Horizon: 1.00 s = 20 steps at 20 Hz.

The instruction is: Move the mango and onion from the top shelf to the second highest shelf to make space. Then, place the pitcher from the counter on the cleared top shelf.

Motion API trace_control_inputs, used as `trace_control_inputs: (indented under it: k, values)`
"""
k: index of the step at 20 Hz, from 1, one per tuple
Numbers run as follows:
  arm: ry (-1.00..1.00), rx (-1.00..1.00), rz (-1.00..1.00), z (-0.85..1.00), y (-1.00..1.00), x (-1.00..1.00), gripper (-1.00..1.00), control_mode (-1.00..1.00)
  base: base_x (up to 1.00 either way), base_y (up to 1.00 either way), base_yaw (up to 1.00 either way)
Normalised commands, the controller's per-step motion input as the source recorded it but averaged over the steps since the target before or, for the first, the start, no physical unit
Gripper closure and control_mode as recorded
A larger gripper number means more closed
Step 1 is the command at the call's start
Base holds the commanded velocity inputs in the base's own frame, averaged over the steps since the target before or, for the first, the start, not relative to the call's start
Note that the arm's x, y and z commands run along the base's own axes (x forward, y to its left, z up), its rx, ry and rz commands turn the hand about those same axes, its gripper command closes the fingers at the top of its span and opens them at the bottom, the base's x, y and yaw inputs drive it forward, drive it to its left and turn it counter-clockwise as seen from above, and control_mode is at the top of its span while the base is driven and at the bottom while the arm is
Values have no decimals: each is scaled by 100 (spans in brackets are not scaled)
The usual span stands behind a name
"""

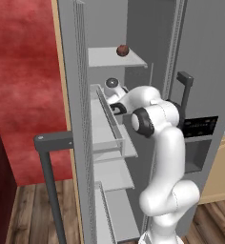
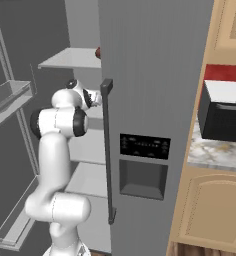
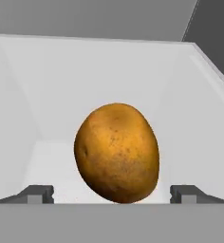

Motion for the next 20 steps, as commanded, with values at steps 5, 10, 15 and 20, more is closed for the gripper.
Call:
trace_control_inputs:
  k: [5,10,15,20]
  values:
    - [-1,0,0,10,0,-88,-100,-100,0,0,0]
    - [-10,0,0,40,0,-89,-100,-100,0,0,0]
    - [-19,0,0,89,-1,-70,-100,-100,0,0,0]
    - [-9,2,0,100,0,-52,-100,-100,0,0,0]
